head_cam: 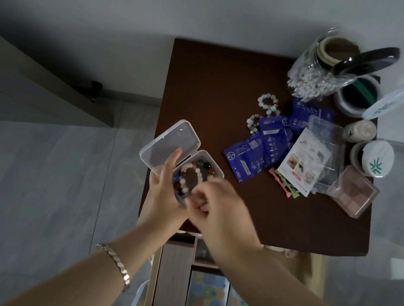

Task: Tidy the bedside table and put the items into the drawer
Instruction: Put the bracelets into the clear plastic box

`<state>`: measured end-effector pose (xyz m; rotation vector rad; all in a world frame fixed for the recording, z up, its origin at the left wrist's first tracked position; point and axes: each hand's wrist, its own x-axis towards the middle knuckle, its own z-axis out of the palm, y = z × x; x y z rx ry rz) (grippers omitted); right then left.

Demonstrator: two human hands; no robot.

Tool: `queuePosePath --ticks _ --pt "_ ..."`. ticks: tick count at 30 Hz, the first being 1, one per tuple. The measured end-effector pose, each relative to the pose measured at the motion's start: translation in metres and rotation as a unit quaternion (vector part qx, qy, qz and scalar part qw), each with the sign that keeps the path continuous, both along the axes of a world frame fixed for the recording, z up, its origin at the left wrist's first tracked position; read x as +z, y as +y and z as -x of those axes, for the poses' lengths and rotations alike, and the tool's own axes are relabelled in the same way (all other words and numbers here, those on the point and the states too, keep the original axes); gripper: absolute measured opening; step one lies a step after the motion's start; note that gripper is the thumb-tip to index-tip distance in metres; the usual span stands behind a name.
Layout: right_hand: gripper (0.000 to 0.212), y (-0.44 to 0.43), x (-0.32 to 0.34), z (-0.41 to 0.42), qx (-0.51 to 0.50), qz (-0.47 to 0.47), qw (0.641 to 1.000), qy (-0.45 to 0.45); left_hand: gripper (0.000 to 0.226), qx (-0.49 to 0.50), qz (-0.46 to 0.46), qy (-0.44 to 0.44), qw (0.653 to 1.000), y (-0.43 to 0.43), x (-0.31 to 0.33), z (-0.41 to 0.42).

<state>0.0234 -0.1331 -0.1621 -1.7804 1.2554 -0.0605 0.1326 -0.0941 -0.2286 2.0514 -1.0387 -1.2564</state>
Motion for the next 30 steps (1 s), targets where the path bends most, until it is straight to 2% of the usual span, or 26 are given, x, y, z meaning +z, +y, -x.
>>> queuePosePath --ticks 2,4,6,8,11,13,18,20,22,24,25,27,30 --pt "0.024 -0.007 -0.007 -0.005 0.018 0.001 1.0 0.024 0.095 0.001 0.0 -0.005 1.0 -0.001 0.0 -0.001" --pt "0.029 -0.026 -0.017 0.0 -0.041 0.082 0.995 0.043 0.101 -0.001 0.007 -0.01 1.0 -0.003 -0.001 -0.003" --pt "0.049 -0.053 -0.035 0.011 -0.084 0.126 0.979 0.135 0.106 0.002 0.014 -0.004 1.0 -0.004 -0.002 -0.005" --pt "0.066 -0.075 -0.056 0.019 -0.077 0.083 0.964 0.242 0.107 0.002 0.018 -0.001 1.0 -0.005 -0.004 -0.006" --pt "0.073 -0.069 -0.082 0.018 0.002 0.042 0.928 0.369 0.107 0.02 0.021 0.005 1.0 -0.008 -0.007 -0.008" --pt "0.072 -0.045 -0.085 0.015 0.043 0.048 0.927 0.37 0.105 0.057 0.015 0.0 0.998 -0.012 -0.005 -0.011" --pt "0.06 -0.005 -0.068 0.019 0.144 0.032 0.953 0.265 0.102 0.12 0.011 -0.015 0.993 -0.026 0.001 -0.023" --pt "0.045 -0.014 -0.06 0.024 0.11 0.041 0.975 0.189 0.101 0.113 -0.002 -0.013 0.994 -0.03 0.003 -0.023" --pt "0.037 -0.036 -0.053 0.026 0.008 0.086 0.988 0.13 0.1 0.106 -0.011 -0.017 0.994 -0.032 0.005 -0.021" --pt "0.044 -0.066 -0.055 0.03 -0.105 0.116 0.977 0.146 0.1 0.101 -0.01 -0.02 0.995 -0.033 0.006 -0.019" --pt "0.048 -0.081 -0.058 0.031 -0.131 0.121 0.968 0.175 0.1 0.102 -0.009 -0.02 0.995 -0.033 0.007 -0.019" --pt "0.051 -0.104 -0.067 0.031 -0.104 0.109 0.956 0.252 0.1 0.103 -0.007 -0.017 0.995 -0.033 0.006 -0.018" --pt "0.042 -0.119 -0.075 0.025 -0.034 0.085 0.943 0.321 0.101 0.102 -0.008 -0.01 0.995 -0.031 0.004 -0.019"
